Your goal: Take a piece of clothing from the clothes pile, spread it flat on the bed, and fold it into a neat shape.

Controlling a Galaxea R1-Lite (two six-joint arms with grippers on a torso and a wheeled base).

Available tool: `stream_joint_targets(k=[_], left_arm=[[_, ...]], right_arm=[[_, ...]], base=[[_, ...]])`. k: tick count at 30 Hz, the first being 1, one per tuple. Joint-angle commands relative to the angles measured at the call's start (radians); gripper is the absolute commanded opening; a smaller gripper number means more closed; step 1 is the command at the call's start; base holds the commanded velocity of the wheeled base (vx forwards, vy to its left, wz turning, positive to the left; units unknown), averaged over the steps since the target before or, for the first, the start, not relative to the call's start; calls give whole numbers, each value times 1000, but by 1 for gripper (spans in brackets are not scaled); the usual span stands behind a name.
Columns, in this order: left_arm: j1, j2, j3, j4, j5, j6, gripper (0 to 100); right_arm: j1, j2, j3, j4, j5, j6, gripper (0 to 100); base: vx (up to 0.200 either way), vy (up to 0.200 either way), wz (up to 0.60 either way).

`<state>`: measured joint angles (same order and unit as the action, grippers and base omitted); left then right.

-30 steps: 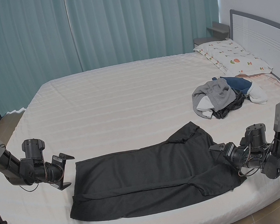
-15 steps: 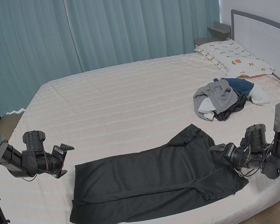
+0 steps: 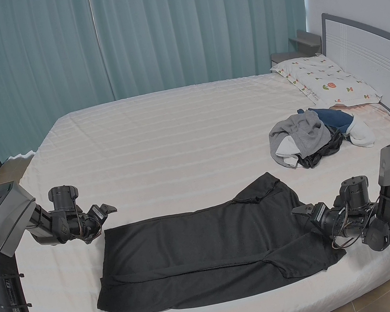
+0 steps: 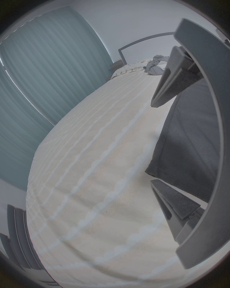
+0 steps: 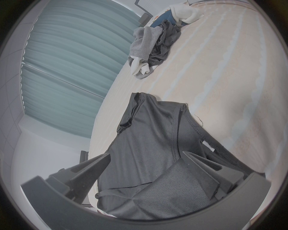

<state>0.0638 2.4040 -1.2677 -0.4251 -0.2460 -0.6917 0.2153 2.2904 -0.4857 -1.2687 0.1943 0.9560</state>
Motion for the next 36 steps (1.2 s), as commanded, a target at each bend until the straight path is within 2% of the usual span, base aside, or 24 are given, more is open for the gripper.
stream_joint_targets(k=[1, 9, 13, 17, 24, 36], left_arm=[[-9, 76, -47, -32, 7, 8, 100], [-21, 99, 5, -190, 11, 18, 100], [-32, 109, 53, -258, 14, 90, 100], [-38, 107, 83, -305, 31, 104, 100], [-36, 119, 77, -325, 89, 109, 100], [-35, 113, 103, -325, 77, 104, 100]], right_arm=[[-2, 26, -2, -1, 17, 0, 100], [-1, 46, -10, -1, 33, 0, 100], [1, 49, -10, -8, 34, -2, 100], [1, 50, -7, -14, 36, -2, 100], [-1, 49, -2, -15, 54, -2, 100], [1, 49, -2, -15, 54, -2, 100]], base=[[0, 0, 0], [0, 0, 0], [0, 0, 0], [0, 0, 0], [0, 0, 0], [0, 0, 0]])
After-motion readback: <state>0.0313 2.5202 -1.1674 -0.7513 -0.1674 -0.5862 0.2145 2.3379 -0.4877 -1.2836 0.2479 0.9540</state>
